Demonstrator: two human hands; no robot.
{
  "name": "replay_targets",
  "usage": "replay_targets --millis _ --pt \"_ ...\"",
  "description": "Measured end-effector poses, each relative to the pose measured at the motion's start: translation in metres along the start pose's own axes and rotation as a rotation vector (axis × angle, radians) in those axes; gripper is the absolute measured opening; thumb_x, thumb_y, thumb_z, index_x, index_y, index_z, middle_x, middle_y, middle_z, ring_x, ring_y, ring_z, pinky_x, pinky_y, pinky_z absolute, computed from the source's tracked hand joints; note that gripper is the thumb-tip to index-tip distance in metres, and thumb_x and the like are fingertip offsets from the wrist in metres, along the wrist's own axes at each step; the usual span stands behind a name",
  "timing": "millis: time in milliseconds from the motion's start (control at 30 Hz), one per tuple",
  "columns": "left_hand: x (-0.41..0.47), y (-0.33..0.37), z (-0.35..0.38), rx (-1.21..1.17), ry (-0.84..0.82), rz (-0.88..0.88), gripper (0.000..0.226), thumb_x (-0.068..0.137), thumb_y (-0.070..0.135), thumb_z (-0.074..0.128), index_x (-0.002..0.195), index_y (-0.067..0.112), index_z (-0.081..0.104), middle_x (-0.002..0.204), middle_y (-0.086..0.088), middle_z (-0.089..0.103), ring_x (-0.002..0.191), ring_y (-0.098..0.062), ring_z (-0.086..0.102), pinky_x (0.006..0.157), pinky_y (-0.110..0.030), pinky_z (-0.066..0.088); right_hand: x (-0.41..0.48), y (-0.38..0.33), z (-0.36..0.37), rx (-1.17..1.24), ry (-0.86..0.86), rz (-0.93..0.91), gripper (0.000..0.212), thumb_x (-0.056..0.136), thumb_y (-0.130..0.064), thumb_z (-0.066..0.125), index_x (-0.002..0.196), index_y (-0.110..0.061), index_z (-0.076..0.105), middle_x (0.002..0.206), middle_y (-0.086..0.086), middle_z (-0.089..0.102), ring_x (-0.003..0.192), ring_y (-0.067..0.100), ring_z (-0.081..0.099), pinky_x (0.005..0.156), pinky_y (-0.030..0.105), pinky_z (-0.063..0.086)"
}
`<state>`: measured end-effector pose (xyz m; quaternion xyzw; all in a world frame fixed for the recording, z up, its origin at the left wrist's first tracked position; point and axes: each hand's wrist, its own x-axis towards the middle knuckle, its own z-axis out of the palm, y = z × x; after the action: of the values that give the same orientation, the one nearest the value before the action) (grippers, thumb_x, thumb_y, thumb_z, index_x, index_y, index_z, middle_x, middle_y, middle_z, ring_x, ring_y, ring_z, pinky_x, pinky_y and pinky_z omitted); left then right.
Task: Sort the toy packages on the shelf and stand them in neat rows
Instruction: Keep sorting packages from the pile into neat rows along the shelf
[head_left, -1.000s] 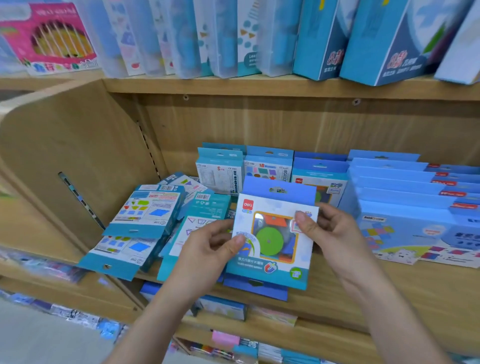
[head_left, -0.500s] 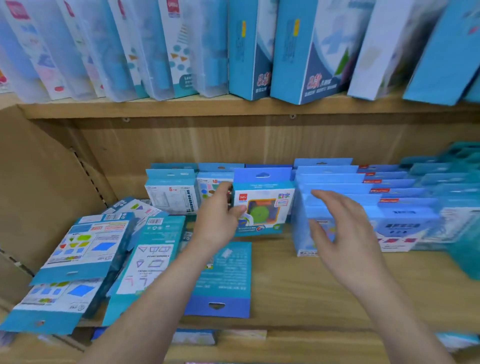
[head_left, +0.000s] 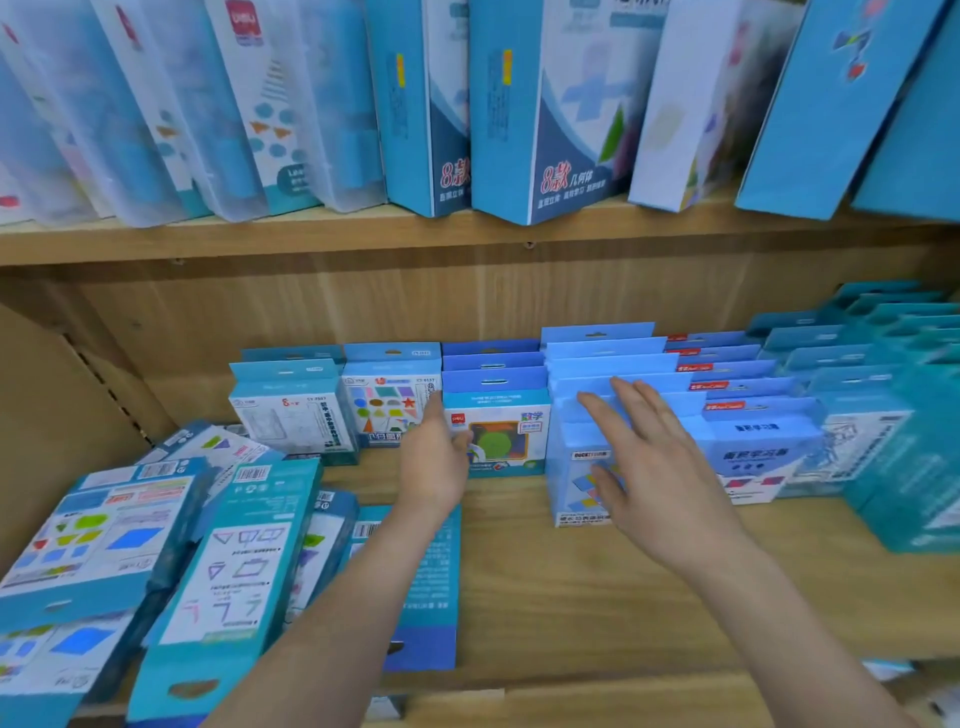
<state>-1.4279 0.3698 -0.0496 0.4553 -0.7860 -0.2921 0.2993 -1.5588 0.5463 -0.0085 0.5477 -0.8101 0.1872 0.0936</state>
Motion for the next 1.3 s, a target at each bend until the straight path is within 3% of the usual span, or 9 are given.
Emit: replay_targets --millis 133,333,533,667,833,967,1100,1200,1300 --pt "0.002 0.0 0.0 0.051 -0.029 -0.018 0.031 0.092 0.015 0.059 0.122 0.009 0.052 0.107 -0.007 0.068 0.1 -0.027 0.063 0.072 -0.024 0.041 0.001 0.002 -0.003 0.02 -0.025 -0.002 0.065 0.09 -0.025 0.057 0.147 -0.027 0.027 0.157 0.004 0.017 0.146 0.022 0.009 0.112 0.038 0.026" --pt "0.003 0.0 -0.004 0.078 -0.079 -0.043 0.035 0.091 0.021 0.06 0.124 0.013 0.051 0.108 -0.005 0.068 0.101 -0.026 0.063 0.078 -0.03 0.047 0.0 -0.004 -0.005 0.019 -0.036 0.024 0.063 0.089 -0.028 0.057 0.145 -0.03 0.029 0.157 0.001 0.019 0.146 0.019 0.009 0.109 0.045 0.026" --pt "-0.042 0.013 -0.05 0.116 -0.007 0.076 0.034 0.091 0.02 0.059 0.125 0.02 0.059 0.113 0.001 0.068 0.101 -0.017 0.062 0.078 -0.024 0.046 -0.004 -0.025 -0.008 0.138 0.159 -0.009 0.05 0.082 -0.021 0.068 0.13 -0.022 0.053 0.141 0.005 0.047 0.134 0.021 0.034 0.1 0.05 0.03" --pt "-0.1 0.0 -0.094 0.095 0.081 0.103 0.016 0.09 0.03 0.057 0.097 0.029 0.071 0.089 0.011 0.072 0.083 -0.013 0.066 0.072 -0.031 0.052 -0.006 -0.065 0.0 0.408 0.144 -0.097 0.043 0.084 -0.029 0.056 0.127 -0.023 0.056 0.133 -0.003 0.053 0.124 0.014 0.043 0.102 0.027 0.029" --pt "-0.147 -0.035 -0.128 0.17 0.188 0.008 0.02 0.088 0.033 0.05 0.098 0.03 0.067 0.083 0.009 0.072 0.076 -0.016 0.066 0.068 -0.035 0.052 -0.017 -0.116 0.032 0.578 -0.076 -0.178 0.039 0.086 -0.018 0.065 0.124 -0.023 0.058 0.127 -0.008 0.056 0.121 0.013 0.05 0.098 0.009 0.024" --pt "-0.164 -0.063 -0.146 0.391 0.313 0.044 0.017 0.082 0.029 0.064 0.098 0.026 0.068 0.101 0.008 0.068 0.096 -0.018 0.061 0.078 -0.031 0.053 -0.024 -0.147 0.054 0.63 -0.203 -0.249 0.035 0.086 -0.019 0.063 0.12 -0.026 0.059 0.122 -0.017 0.054 0.117 0.006 0.05 0.093 -0.001 0.021" --pt "-0.178 -0.086 -0.156 0.49 0.094 -0.142 0.075 0.071 0.057 0.07 0.137 0.034 0.039 0.151 0.003 0.028 0.138 -0.019 0.022 0.111 -0.033 0.027 -0.03 -0.17 0.066 0.641 -0.299 -0.346 0.039 0.086 -0.025 0.057 0.125 -0.031 0.055 0.13 -0.016 0.052 0.121 0.001 0.045 0.101 0.011 0.028" --pt "-0.184 -0.092 -0.16 0.533 0.0 -0.163 0.083 0.081 0.054 0.061 0.146 0.042 0.011 0.158 0.011 -0.003 0.144 -0.018 0.006 0.112 -0.03 0.024 -0.034 -0.183 0.072 0.629 -0.362 -0.413 0.046 0.09 -0.017 0.057 0.132 -0.032 0.047 0.137 -0.018 0.043 0.128 -0.001 0.037 0.106 0.011 0.023" --pt "-0.185 -0.098 -0.166 0.601 -0.036 -0.063 0.078 0.085 0.035 0.064 0.147 0.039 0.017 0.158 0.01 0.008 0.142 -0.021 0.019 0.105 -0.032 0.037 -0.035 -0.191 0.078 0.562 -0.41 -0.49 0.056 0.092 -0.016 0.053 0.141 -0.035 0.034 0.148 -0.018 0.027 0.138 0.002 0.02 0.109 0.01 0.011"
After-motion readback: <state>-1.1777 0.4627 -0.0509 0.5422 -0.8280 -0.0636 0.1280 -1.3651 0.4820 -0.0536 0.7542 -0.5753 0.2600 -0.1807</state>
